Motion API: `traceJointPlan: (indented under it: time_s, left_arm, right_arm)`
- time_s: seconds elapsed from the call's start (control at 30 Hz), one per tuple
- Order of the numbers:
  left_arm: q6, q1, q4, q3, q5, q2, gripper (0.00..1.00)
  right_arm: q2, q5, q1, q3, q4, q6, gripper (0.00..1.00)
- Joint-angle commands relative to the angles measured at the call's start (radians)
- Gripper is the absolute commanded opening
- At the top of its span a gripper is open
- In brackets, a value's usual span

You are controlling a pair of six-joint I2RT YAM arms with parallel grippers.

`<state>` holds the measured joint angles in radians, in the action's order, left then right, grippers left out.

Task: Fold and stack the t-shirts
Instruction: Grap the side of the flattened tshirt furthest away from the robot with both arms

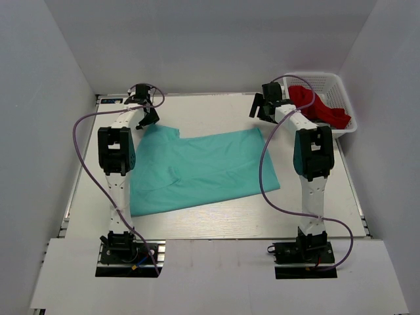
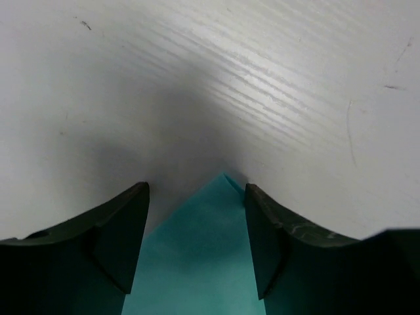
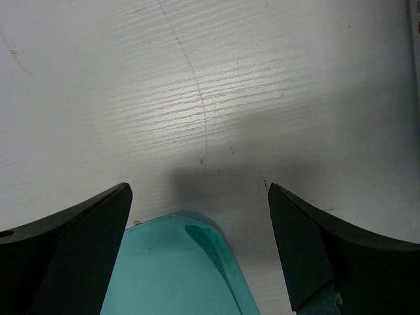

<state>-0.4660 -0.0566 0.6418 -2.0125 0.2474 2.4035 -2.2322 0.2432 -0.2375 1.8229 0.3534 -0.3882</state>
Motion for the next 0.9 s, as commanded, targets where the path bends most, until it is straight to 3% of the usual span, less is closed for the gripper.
traceJointPlan:
  time_s: [0.0,0.17,0.27,0.3,0.43,0.73,0.83,0.87]
  left_arm:
    - [0.032,-0.020,0.053,0.089,-0.008,-0.049,0.69]
    - [0.053,-0.031,0.016,0.132,-0.042,-0.049,0.58]
    - [0.073,-0.040,0.016,0.132,-0.042,-0.049,0.43]
    - [0.073,-0.040,0.031,0.132,-0.042,-0.040,0.29]
    - [0.073,-0.049,0.041,0.120,-0.030,-0.040,0.00]
    - [0.082,-0.049,0.009,0.109,-0.030,-0.058,0.00]
    - [0.082,-0.049,0.009,0.109,-0.030,-0.058,0.00]
    - [0.082,-0.049,0.009,0.109,-0.030,-0.069,0.00]
  right_arm:
    - [-0.009,0.041,0.000,0.038,0.002,0.018,0.90]
    - [-0.018,0.071,0.000,0.007,-0.004,0.032,0.90]
    - [-0.026,0.067,0.000,0.009,0.002,0.037,0.90]
    - [-0.029,0.068,0.001,0.006,0.002,0.038,0.90]
    - [-0.040,0.061,0.000,-0.004,-0.019,0.048,0.90]
    - [-0.070,-0.077,-0.005,-0.025,-0.030,0.035,0.77]
    - [-0.061,-0.096,-0.009,-0.076,-0.036,0.011,0.68]
    - [-0.058,-0.097,-0.008,-0.085,-0.033,-0.004,0.60]
